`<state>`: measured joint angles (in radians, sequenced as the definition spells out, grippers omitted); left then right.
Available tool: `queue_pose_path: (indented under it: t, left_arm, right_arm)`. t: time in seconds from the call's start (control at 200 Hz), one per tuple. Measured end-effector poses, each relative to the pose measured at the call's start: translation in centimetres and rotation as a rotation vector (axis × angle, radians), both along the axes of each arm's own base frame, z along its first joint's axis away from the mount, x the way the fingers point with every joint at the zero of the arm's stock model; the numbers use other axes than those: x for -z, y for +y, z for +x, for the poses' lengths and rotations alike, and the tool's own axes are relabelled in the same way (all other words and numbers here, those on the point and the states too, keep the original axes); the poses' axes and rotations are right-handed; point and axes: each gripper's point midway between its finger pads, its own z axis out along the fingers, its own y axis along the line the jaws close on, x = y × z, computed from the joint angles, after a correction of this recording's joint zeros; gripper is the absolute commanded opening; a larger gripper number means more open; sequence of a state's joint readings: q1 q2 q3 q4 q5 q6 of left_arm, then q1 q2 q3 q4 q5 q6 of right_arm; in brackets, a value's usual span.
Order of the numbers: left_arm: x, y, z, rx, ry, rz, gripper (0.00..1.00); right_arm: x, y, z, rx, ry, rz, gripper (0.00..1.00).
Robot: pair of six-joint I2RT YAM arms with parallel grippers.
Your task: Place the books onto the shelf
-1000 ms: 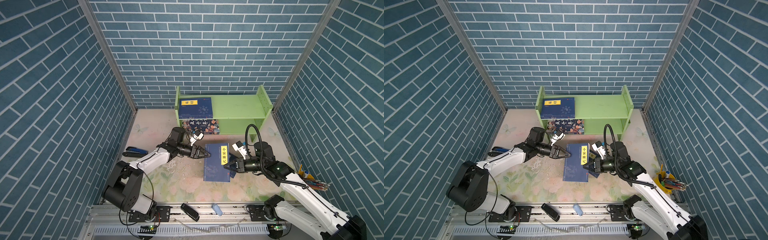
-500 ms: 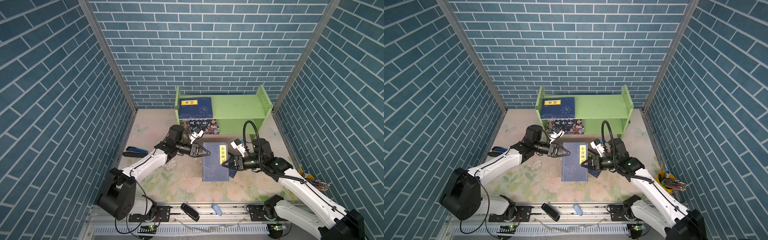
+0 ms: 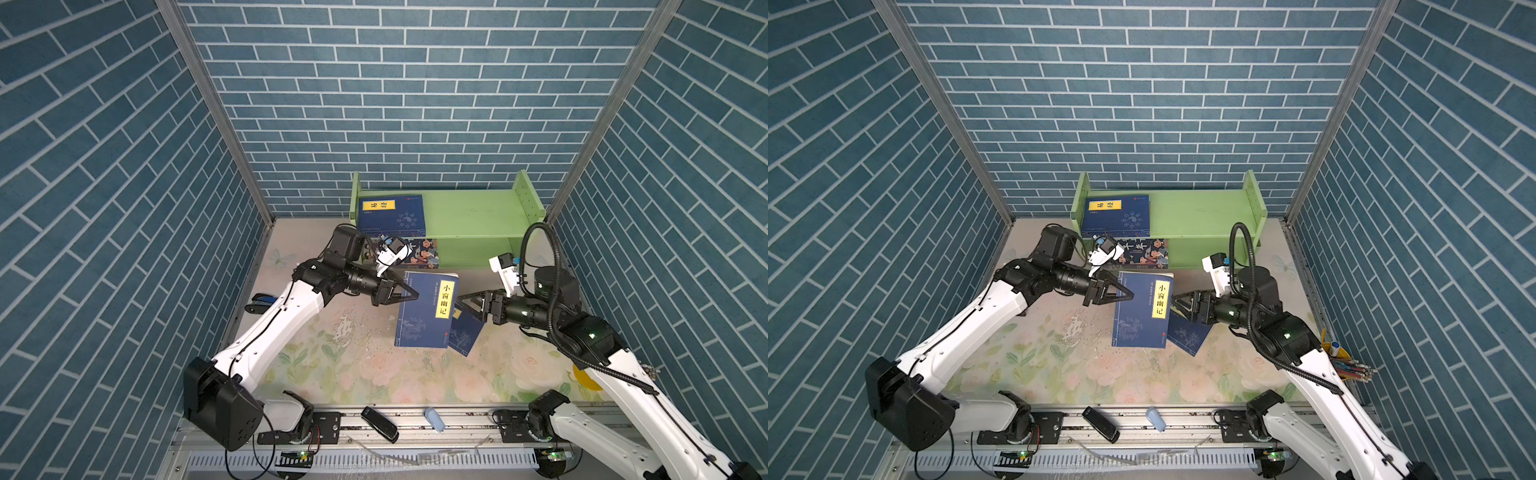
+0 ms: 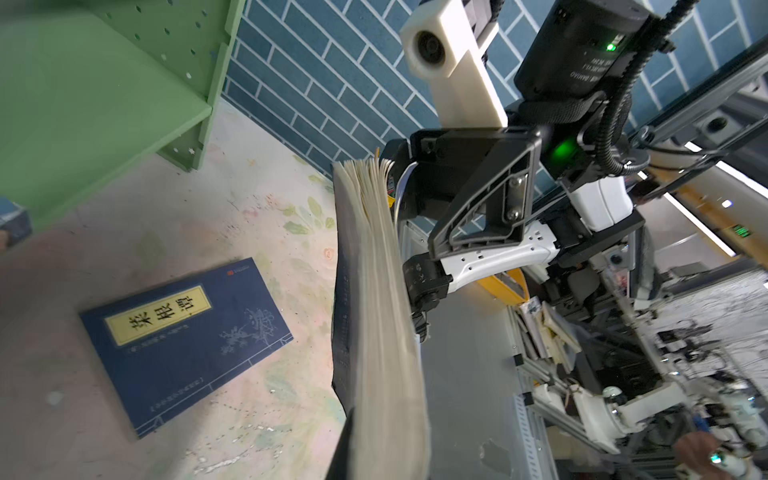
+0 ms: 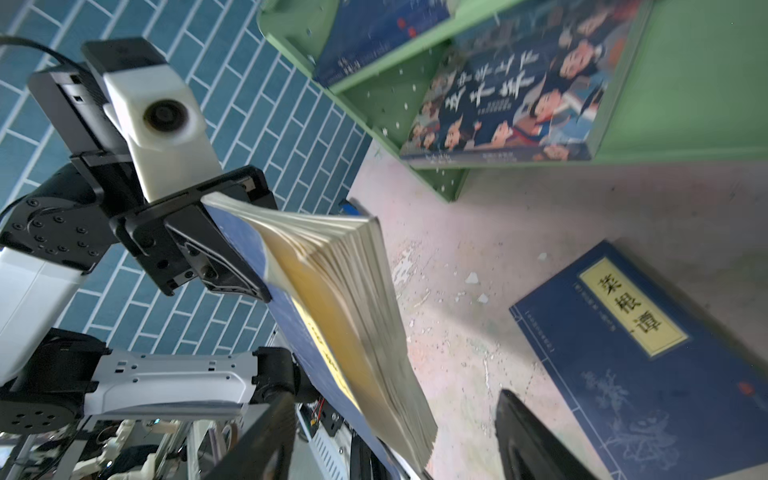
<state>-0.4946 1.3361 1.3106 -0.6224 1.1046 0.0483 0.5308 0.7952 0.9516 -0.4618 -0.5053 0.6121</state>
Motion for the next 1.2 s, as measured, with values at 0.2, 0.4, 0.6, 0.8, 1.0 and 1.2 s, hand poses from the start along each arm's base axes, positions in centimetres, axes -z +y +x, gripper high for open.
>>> queue_pose_path:
  t: [0.2,0.4,0.6,0.8,1.0,1.2]
  left_arm:
    - [-3.9,1.1,0.4,-0.062,-0.17,0.004,0.0]
    - [-6.9,2.6,2.6,-0.188,-0.216,-0.041,0.0]
    - [-10.9,6.4,7.9,-0.436,-0.157,-0.165,0.0]
    - [-15.9,8.7,11.3,-0.547,-0.019,-0.445,0.0]
    - [-17.4,8.5,12.8,-0.502,0.109,-0.625,0.0]
    - [-16.8,8.7,12.6,-0.493,0.143,-0.669,0.0]
  right_arm:
    - [-4.0,-0.4,0.5,0.043,-0.125,0.07,0.77]
    - [-7.0,0.9,1.0,0.0,-0.185,0.189,0.78]
    - [-8.9,2.2,0.6,-0.086,-0.217,0.316,0.79]
    - [-9.2,3.2,0.7,-0.14,-0.22,0.387,0.8]
    - [-9.5,4.7,1.6,-0.187,-0.21,0.452,0.8]
    - [-9.2,6.4,2.4,-0.228,-0.214,0.501,0.8]
